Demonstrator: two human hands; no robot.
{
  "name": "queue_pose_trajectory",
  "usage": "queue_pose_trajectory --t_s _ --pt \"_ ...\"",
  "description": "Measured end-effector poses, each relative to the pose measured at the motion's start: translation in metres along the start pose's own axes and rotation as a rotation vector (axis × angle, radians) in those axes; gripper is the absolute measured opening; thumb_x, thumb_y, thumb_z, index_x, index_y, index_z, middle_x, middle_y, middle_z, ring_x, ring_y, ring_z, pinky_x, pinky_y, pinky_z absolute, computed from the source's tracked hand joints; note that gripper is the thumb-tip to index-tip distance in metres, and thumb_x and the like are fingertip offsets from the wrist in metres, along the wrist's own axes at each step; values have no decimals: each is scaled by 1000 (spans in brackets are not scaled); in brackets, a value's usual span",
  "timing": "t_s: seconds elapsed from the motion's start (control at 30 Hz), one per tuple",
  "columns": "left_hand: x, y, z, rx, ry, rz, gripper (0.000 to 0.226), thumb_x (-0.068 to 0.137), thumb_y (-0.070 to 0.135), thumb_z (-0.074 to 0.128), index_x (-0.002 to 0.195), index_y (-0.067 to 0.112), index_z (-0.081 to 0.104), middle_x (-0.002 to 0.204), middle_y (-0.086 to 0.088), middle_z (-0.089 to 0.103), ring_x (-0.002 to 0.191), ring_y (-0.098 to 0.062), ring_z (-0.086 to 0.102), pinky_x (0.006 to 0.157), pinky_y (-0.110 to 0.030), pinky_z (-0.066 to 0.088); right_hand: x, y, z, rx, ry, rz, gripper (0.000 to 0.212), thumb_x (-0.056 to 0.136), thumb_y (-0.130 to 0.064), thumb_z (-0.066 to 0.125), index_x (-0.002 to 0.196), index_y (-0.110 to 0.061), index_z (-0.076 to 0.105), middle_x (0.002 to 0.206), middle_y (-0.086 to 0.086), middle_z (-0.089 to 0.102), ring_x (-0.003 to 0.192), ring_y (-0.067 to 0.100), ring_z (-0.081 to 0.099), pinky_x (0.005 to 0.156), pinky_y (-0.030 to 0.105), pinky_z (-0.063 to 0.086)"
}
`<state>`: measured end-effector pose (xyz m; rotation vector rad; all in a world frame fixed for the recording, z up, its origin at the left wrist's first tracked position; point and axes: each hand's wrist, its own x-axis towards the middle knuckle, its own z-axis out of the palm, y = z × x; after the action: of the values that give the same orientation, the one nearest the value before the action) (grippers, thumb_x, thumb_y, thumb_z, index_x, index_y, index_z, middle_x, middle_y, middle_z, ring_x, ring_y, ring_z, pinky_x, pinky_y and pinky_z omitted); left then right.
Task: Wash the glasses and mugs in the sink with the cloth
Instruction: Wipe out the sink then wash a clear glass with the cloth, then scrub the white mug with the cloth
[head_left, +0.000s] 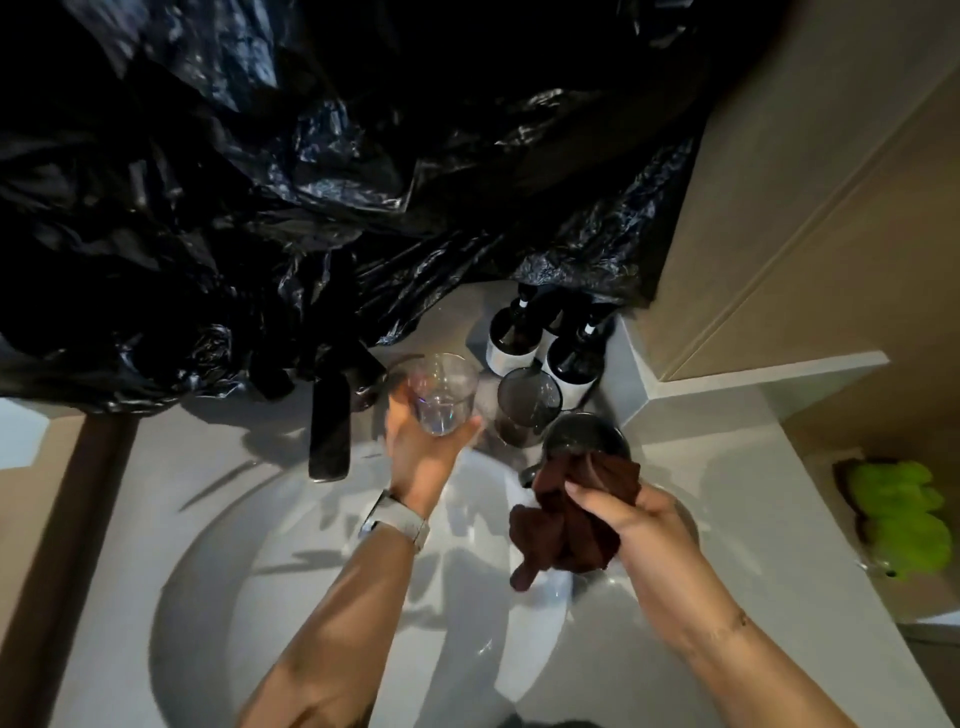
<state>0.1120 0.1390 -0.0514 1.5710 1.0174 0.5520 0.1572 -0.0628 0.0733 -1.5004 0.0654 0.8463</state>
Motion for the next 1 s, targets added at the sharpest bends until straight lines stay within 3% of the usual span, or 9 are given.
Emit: queue_pose_trajectory --t_s 0.07,0.2,0.33,0.43,0.53,0.63,0.8,0.9,1.0 --pt "14 -3 6 -26 38 -18 70 64 12 91 114 29 45 112 5 61 104 -10 61 97 -21 47 3 1 -3 11 -49 29 11 85 0 64 89 -2 74 74 11 73 59 16 70 48 17 52" --pt "41 -23 12 -6 84 -45 101 42 45 96 124 18 45 120 -5 65 110 -24 65 100 -46 51 4 1 -8 59 -127 70 14 86 2 60 94 3 71 80 10 74 59 16 70 45 17 50" --pt "46 -19 15 31 83 -93 109 44 40 93 136 9 43 123 -8 65 115 -23 62 105 -42 47 3 -3 -11 68 -153 94 15 86 -1 60 93 5 71 92 19 73 67 23 71 52 22 55" --pt "41 -15 13 -25 38 -66 108 56 17 94 146 11 33 132 -10 60 119 -20 59 108 -43 45 1 -1 -13 21 -145 99 16 83 -11 64 91 -4 76 99 29 69 83 35 70 67 34 58" --pt "6 -4 4 -154 72 -113 116 54 37 92 149 9 32 141 -6 50 127 -16 51 110 -36 40 -7 -2 -18 -6 -173 126 19 80 -19 66 94 -10 76 99 27 69 97 43 67 81 48 54" --pt "-59 -3 0 -108 85 -161 86 76 13 81 148 13 33 144 -1 43 134 -17 42 106 -25 34 -22 -1 -37 30 -151 186 23 80 -17 67 101 -12 74 105 18 72 102 34 68 92 55 51" --pt "-139 -6 13 -144 -68 -117 45 79 -19 68 115 5 55 113 -5 61 104 -26 59 78 -10 49 -52 1 -88 31 -120 214 35 87 -25 62 119 -10 66 112 17 70 108 31 66 104 52 42" --pt "-160 6 22 -131 -210 -34 39 80 -10 73 108 14 61 113 3 66 104 -14 62 82 -16 51 -65 0 -116 47 -98 207 35 85 -25 61 115 -7 67 111 20 70 104 33 67 101 52 45" --pt "-179 9 44 13 -354 102 56 76 15 80 124 25 55 131 6 55 120 -4 52 94 -19 47 -72 0 -135 78 -69 195 32 88 -21 58 114 -6 68 110 21 70 101 34 68 96 54 47"
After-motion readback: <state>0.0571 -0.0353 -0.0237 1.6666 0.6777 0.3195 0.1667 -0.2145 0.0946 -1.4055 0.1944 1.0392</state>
